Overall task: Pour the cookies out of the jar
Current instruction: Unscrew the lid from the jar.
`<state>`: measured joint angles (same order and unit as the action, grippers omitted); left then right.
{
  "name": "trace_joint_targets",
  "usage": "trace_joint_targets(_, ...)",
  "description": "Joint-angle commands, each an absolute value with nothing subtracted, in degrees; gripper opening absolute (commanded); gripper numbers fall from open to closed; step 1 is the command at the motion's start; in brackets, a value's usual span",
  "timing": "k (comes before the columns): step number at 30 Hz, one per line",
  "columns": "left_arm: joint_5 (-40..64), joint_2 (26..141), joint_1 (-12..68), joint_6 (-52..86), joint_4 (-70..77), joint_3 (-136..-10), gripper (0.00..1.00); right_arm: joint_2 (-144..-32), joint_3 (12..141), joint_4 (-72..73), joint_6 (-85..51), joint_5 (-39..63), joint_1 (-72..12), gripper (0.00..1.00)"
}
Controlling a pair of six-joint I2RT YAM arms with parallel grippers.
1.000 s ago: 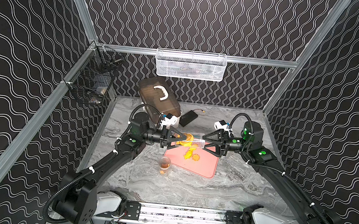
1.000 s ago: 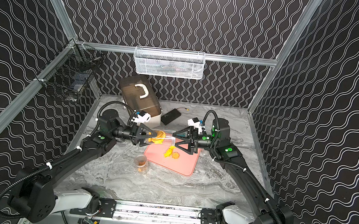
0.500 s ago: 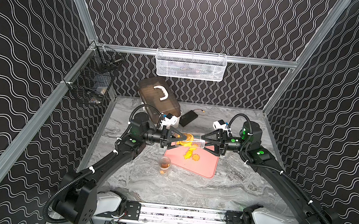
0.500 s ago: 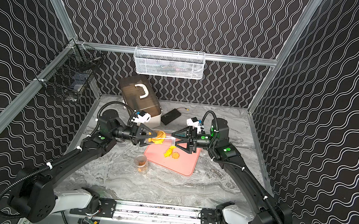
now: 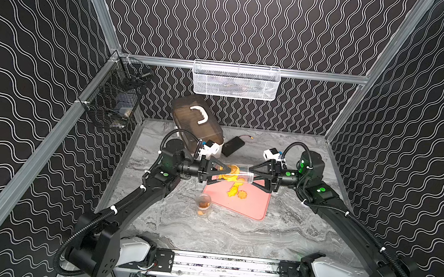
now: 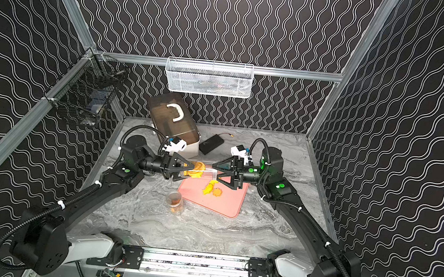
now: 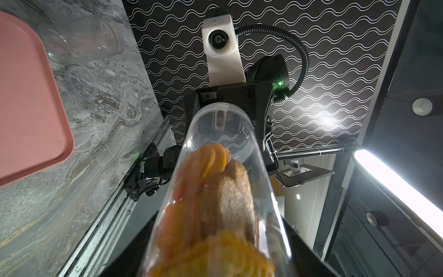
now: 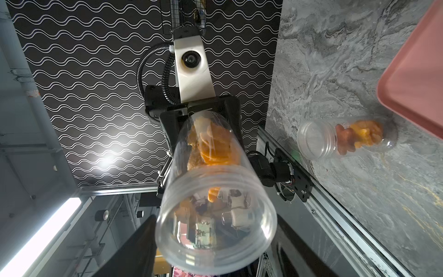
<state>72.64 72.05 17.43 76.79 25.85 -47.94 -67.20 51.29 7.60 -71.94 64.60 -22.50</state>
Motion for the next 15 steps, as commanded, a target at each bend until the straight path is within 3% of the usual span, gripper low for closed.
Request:
trace_joint_targets(1,73.5,71.9,17.4,77.5,28.4,-47.9,0.65,-67.2,50.9,11.8,-73.9,65.4,-22.6,0.69)
trace_joint_targets(15,73.2,71.8,17.5,79.0,29.9,-47.0,0.65,-66.7,52.7,4.9,-63.4,65.5,-22.5,0.63)
